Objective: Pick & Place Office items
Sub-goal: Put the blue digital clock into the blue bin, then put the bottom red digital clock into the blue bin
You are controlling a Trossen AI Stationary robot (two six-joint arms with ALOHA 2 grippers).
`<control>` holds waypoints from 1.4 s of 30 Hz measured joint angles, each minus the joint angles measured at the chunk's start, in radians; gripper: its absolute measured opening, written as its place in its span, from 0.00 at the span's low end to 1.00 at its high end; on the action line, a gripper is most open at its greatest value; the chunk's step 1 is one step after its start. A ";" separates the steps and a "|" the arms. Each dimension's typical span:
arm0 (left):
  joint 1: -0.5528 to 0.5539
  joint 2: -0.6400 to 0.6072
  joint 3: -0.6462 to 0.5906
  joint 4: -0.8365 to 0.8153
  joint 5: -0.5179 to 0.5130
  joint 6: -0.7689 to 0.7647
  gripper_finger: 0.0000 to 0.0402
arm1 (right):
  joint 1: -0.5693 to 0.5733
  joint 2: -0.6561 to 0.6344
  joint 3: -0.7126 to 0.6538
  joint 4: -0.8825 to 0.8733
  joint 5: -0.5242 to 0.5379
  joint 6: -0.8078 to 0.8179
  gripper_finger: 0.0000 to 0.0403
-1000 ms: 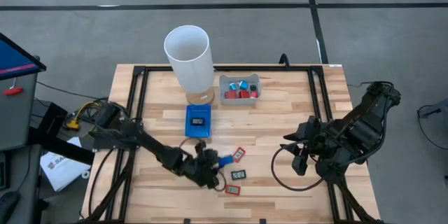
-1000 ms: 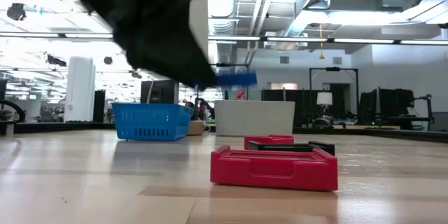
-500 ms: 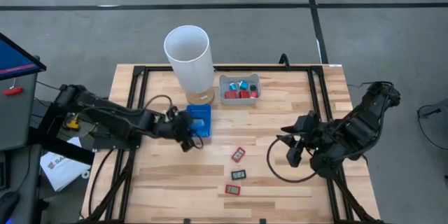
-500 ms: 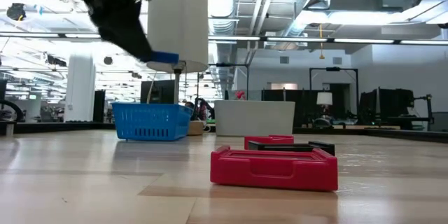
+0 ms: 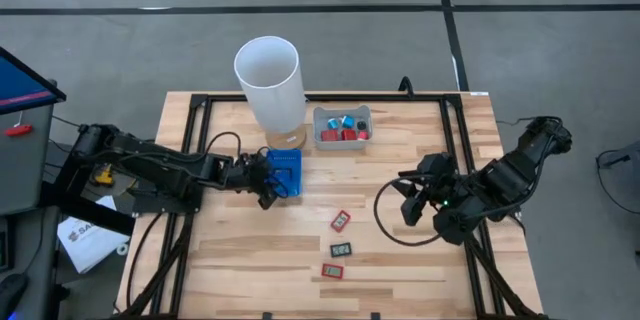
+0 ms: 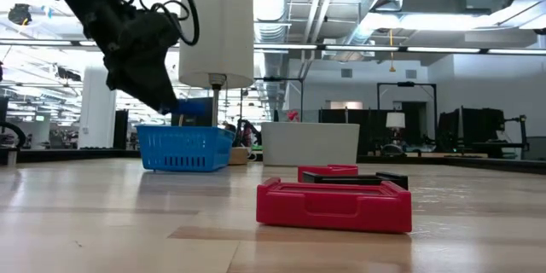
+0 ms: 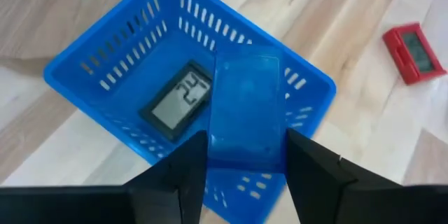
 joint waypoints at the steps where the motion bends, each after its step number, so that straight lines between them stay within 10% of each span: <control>1: 0.006 0.000 -0.012 0.024 0.000 0.006 0.39 | -0.006 0.000 0.000 0.000 0.000 0.003 0.34; 18: 0.031 -0.019 -0.138 0.396 -0.003 0.120 0.49 | -0.054 0.006 0.000 -0.008 -0.011 0.029 0.34; 34: -0.447 0.042 -0.074 0.547 0.078 0.330 0.50 | 0.013 0.090 -0.001 -0.096 -0.123 0.108 0.34; 42: -0.464 0.301 0.128 0.550 0.116 0.548 0.61 | 0.139 0.087 0.000 -0.141 -0.143 0.192 0.34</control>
